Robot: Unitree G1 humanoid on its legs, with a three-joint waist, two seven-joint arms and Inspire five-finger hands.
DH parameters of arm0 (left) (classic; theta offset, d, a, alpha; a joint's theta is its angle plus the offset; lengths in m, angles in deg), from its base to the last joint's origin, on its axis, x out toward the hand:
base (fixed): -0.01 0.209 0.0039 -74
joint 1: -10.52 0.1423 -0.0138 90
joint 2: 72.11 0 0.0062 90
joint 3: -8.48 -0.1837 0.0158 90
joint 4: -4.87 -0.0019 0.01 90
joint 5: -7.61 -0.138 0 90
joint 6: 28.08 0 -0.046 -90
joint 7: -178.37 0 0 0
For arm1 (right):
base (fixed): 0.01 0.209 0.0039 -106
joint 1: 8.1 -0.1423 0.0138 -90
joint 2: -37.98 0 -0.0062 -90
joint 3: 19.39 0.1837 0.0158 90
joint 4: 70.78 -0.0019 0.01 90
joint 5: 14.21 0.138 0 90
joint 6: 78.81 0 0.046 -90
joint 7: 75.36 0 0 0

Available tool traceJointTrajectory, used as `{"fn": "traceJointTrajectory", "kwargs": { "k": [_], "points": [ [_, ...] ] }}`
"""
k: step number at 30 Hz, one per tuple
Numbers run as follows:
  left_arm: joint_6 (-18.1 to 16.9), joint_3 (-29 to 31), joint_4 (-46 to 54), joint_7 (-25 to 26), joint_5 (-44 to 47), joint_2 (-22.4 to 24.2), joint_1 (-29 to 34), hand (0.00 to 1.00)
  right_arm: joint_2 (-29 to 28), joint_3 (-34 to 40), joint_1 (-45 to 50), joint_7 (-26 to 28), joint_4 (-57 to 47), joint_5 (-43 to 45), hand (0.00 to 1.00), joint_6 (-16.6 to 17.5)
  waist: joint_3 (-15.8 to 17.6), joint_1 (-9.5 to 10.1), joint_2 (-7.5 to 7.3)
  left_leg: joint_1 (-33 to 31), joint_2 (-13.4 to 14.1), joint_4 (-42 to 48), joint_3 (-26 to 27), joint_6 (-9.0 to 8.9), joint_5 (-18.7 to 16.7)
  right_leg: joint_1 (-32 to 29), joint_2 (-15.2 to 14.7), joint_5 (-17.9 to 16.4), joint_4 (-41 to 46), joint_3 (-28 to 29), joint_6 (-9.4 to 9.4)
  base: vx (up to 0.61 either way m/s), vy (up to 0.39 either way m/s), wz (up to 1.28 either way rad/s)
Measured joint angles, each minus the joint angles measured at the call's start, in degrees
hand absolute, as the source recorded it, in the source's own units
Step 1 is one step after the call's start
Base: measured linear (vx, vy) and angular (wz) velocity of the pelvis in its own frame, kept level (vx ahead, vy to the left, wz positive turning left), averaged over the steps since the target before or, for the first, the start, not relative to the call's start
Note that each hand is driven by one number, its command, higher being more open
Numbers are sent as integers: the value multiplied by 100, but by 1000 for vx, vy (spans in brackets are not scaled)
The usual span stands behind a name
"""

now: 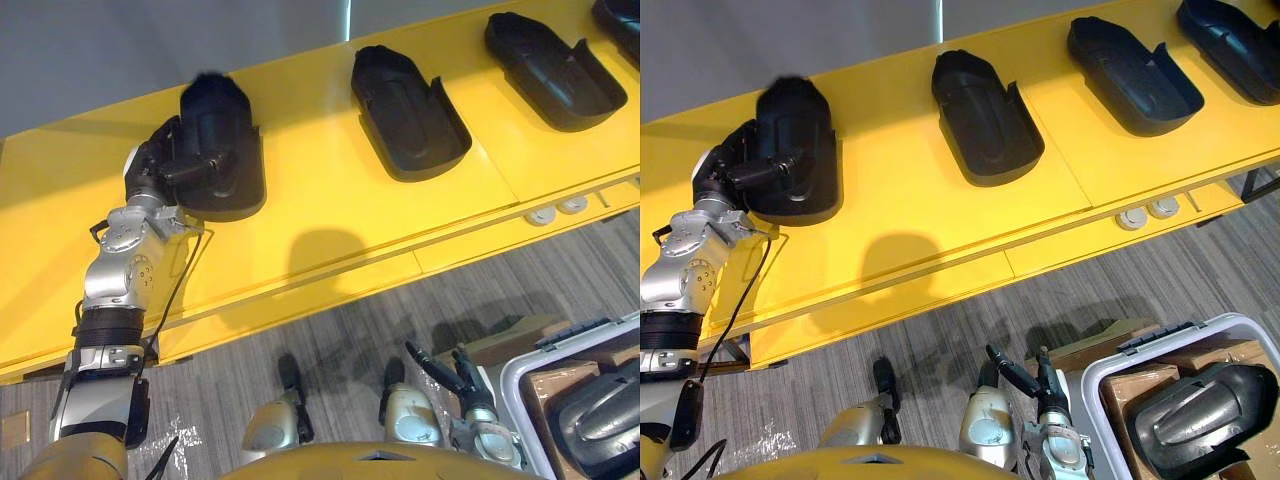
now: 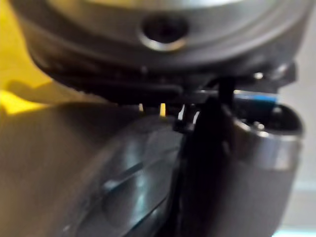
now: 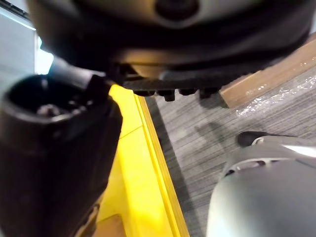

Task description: Walk over and take three plastic housings, then place them on the shelf

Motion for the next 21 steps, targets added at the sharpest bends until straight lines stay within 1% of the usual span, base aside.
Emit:
{"fn": "traceJointTrajectory", "kwargs": {
  "k": [5,7,9,15,18,21],
  "points": [
    [19,-1,-147,-20,82,46,-4,100,-18,63,-7,-75,68,5,100,-2,-2,-5,0,189,12,1,-29,20,-12,257,25,6,-123,-58,11,20,2,2],
    [82,0,-324,-122,80,43,-37,100,-126,208,-20,-125,180,6,100,-1,-10,-18,10,332,6,2,-65,24,-9,470,38,9,-239,-121,16,43,5,8],
    [137,0,-362,-182,79,19,-42,100,-202,243,-16,-181,257,6,100,-4,-55,-18,30,344,-2,2,-103,21,-11,526,50,17,-320,-168,29,30,6,10],
    [286,0,-488,-432,71,-123,-50,100,-304,343,-16,-266,404,6,100,-24,-126,-12,65,436,-27,20,-129,19,-11,838,97,175,-726,-273,57,35,7,4],
    [399,-1,-487,-548,50,-312,-49,100,-376,410,-21,-511,401,-7,100,9,-210,0,84,491,-14,23,-112,19,-11,958,135,256,-903,-279,40,2,-2,-2],
    [399,0,-428,-527,-163,-480,-50,100,-384,461,-4,-841,306,-9,100,115,-417,4,134,521,4,16,-97,12,-16,998,152,256,-914,-273,36,2,-2,-1]
  ]
}}
